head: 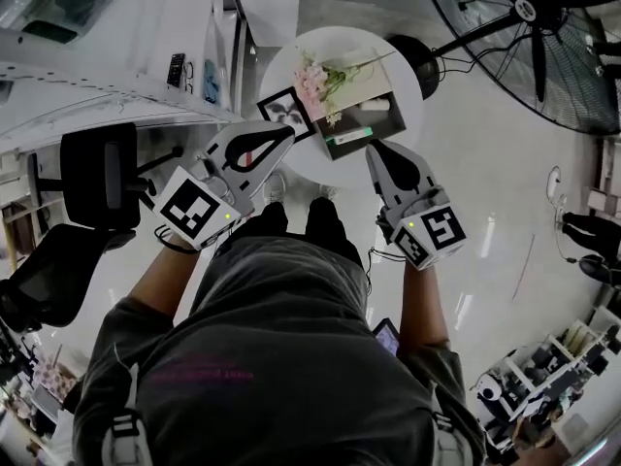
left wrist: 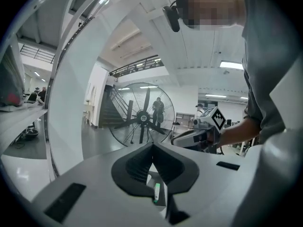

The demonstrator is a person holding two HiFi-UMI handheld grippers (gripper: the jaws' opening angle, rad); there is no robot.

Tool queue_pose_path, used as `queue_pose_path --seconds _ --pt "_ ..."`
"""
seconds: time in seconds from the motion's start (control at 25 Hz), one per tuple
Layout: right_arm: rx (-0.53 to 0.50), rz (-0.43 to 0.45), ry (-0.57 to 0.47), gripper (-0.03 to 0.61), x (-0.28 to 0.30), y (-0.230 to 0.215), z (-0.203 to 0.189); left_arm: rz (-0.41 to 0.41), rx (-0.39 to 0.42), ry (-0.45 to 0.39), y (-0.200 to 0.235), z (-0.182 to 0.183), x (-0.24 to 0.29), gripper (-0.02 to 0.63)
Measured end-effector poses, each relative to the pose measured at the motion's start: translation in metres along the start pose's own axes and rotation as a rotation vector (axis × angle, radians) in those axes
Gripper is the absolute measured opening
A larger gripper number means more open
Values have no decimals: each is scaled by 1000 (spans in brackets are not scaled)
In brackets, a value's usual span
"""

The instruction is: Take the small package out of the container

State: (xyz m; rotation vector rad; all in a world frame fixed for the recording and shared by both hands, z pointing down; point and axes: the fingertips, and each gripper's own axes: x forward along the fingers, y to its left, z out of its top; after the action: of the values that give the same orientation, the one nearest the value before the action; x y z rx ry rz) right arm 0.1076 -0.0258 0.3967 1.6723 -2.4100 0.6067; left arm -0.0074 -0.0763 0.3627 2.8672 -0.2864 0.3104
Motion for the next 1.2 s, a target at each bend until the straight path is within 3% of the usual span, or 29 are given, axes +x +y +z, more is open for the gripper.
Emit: queue_pose_path --seconds 0.36,0.92,1.2 --pt "-125 147 189 21 30 -50 -50 151 -56 31 4 -23 34 14" --pt "-388 361 469 26 62 -74 -138 329 -168 50 0 -64 46 14" --pt "-568 420 607 110 71 -76 -185 357 -197 67 1 -85 42 15"
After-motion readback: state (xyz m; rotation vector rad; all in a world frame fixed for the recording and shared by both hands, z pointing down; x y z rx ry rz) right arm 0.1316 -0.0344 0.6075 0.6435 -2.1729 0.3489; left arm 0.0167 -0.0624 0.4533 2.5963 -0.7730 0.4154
